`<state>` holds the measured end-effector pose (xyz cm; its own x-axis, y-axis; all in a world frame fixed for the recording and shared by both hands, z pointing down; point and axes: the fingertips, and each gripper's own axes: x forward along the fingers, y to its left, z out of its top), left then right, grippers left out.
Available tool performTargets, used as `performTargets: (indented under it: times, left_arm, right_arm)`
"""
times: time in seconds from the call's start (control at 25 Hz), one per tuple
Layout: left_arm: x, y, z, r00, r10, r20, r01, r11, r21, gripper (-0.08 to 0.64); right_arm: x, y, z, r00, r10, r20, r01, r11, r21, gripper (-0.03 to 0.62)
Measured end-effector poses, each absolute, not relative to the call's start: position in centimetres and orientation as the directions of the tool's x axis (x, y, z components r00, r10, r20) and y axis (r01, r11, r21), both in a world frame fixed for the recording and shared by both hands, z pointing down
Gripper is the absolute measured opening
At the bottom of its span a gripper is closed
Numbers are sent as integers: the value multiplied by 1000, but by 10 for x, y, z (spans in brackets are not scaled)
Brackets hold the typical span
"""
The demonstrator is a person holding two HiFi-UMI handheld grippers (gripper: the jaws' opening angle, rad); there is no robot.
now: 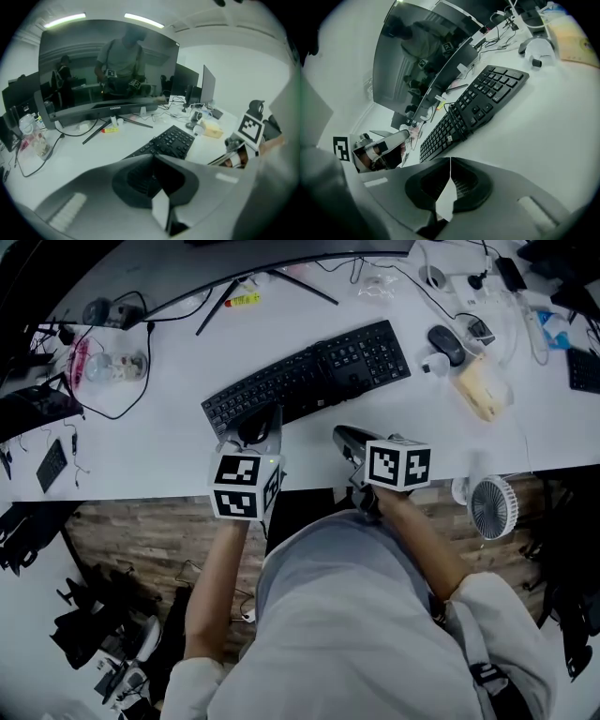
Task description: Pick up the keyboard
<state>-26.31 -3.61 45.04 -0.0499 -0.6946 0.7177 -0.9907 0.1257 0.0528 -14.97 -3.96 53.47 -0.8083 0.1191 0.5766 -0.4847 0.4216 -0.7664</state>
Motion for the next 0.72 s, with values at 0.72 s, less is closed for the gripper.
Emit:
performTargets:
  times: [0.72]
  left_arm:
    - [-281, -73, 490, 49, -588, 807, -998, -1, 60, 0]
  right_arm:
    - [-177, -43, 553, -834, 68, 547, -517, 249, -819, -5]
